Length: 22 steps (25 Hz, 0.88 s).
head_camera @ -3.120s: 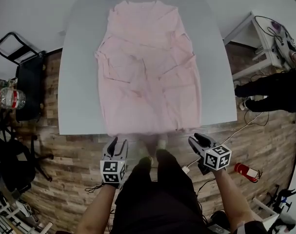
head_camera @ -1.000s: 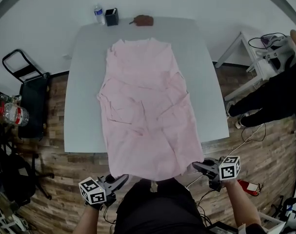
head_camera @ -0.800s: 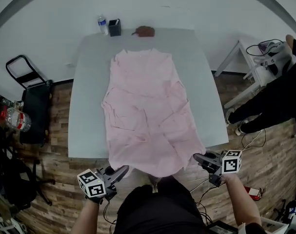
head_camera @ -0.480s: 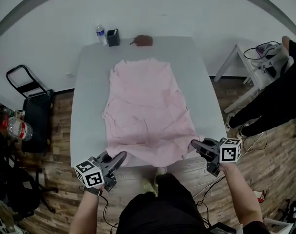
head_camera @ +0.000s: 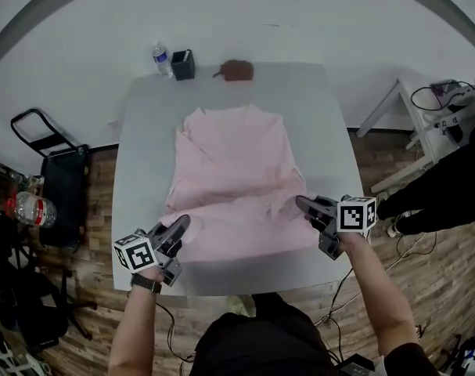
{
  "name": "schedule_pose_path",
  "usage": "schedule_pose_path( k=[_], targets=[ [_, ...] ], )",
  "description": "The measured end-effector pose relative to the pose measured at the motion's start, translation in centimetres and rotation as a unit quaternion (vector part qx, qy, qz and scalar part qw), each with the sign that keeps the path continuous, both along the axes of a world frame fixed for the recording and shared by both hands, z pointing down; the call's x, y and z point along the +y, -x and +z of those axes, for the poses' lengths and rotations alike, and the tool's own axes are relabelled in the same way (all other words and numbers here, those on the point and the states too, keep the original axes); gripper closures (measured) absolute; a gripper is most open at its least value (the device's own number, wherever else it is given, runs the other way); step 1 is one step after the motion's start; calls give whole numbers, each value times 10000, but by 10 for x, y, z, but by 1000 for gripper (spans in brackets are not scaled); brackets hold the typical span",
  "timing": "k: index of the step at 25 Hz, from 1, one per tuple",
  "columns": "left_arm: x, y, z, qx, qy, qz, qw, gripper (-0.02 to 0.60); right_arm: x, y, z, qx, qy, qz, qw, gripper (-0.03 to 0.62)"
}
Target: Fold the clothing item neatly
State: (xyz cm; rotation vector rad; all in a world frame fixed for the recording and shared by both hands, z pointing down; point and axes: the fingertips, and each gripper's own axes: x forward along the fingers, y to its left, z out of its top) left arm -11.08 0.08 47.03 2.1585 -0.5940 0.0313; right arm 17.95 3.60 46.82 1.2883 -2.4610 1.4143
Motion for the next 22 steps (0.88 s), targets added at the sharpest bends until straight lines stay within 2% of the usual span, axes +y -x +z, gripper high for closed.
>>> schedule_pose_path(
  k=[4,8,10,13,15,16,18,19,21,22],
  targets=[
    [-44,-8,33,-297,520,-235,9979,566,-42,-1,38,71,388,-168,9991,569],
    [-67,-15,66,-440,869,-219,9950,558,-64,-2,72,6,808,-151,9966,569],
    [-76,-14,75,-593,884,-232,9940,473,-71,-5,87,-5,972,-41,9953,569],
    [-85,-15,84,-767,837,-222,9933,428,-83,-15,103,220,998,157,9946,563],
    [-88,-17,88,-833,748,-221,9935,403,-90,-19,108,364,995,281,9940,462],
    [-91,-18,88,-835,693,-234,9938,396,-93,-20,107,383,1009,317,9937,436],
    [-98,-18,85,-755,641,-312,9946,392,-97,-18,102,211,1207,382,9917,419],
    [-103,-16,85,-691,680,-407,9945,391,-98,-17,101,-23,1453,426,9885,419],
    [-113,-8,91,-556,929,-725,9915,391,-95,-12,107,-540,2074,461,9757,419],
    [-115,-4,96,-518,1111,-889,9885,391,-89,-11,115,-610,2348,407,9693,419]
  ],
)
